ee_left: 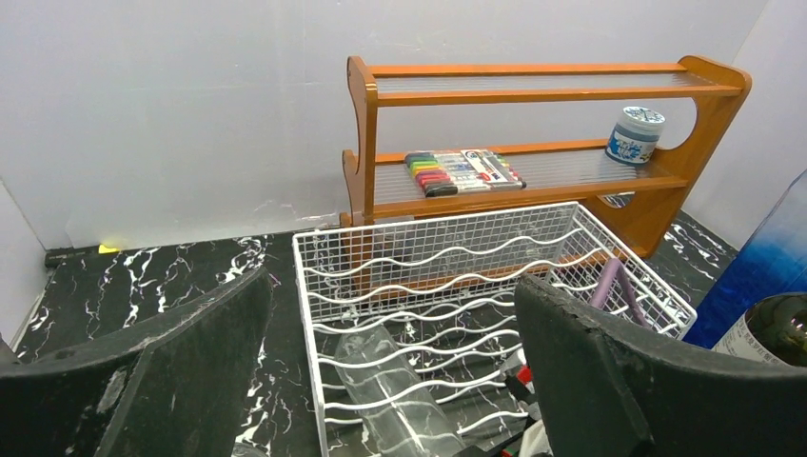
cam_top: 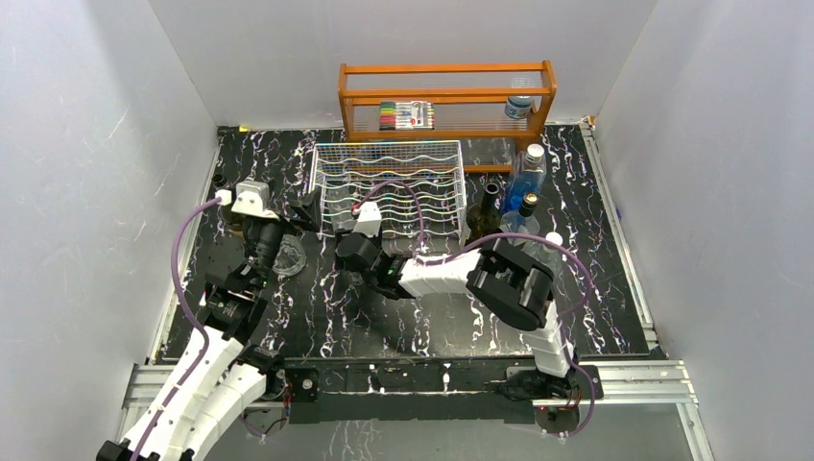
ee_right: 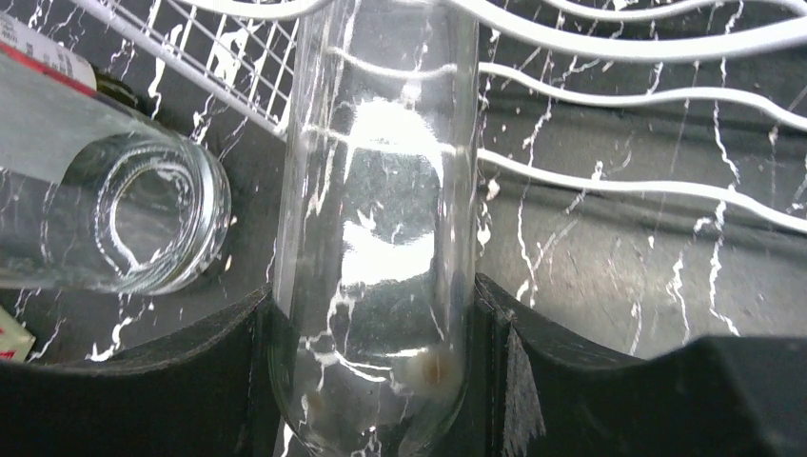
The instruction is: Put the wine bottle on the wine rack
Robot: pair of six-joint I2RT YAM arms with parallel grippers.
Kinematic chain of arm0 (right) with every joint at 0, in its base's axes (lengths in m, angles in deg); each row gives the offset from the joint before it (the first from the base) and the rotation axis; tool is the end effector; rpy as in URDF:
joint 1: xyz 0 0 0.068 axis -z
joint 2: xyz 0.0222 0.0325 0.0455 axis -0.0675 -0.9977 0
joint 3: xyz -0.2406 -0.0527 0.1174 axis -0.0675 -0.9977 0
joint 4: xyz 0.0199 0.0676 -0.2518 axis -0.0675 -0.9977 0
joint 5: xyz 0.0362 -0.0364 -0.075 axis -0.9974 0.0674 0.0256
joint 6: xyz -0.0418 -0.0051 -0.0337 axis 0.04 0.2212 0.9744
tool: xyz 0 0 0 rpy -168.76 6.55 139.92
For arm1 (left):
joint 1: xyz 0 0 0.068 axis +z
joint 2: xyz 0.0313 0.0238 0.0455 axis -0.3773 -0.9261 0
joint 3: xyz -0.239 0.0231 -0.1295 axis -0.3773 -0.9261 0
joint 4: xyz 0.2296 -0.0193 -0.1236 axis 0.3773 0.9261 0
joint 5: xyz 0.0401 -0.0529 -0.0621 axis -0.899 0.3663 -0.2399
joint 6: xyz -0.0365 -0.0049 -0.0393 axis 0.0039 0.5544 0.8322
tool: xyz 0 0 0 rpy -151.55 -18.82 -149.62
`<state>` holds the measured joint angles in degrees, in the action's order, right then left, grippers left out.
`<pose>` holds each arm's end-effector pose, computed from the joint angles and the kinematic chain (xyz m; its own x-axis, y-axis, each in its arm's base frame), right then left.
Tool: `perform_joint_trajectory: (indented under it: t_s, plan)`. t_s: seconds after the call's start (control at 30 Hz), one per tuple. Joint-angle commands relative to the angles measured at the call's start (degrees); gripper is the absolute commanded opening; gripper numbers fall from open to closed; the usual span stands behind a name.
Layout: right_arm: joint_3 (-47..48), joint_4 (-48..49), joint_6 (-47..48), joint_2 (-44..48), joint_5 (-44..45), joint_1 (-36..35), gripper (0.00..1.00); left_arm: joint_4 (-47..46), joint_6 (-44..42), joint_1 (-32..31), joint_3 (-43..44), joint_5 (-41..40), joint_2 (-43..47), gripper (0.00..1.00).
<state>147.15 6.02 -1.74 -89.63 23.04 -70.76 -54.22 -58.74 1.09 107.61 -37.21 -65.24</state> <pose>0.1948 0.4033 0.1802 -0.4820 0.1618 -0.8611 -0.3068 0.8894 0.3388 0.1453 -0.0519 0.3634 0.3147 -0.1674 -0.9343 0.2768 0.9577 -0.0784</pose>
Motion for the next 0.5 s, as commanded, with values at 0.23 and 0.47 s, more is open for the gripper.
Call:
perform_joint_trajectory:
  t_s: [0.23, 0.47]
  plan:
    - [11.31, 12.88, 1.93, -7.68, 6.28, 1.47, 0.00, -2.25, -0.38, 0.50, -0.29, -0.91, 1.57, 0.98]
    - [17.35, 7.73, -1.28, -11.99, 8.97, 2.53, 0.00, -2.31, -1.45, 0.45, -0.29, 1.22, 1.32, 0.98]
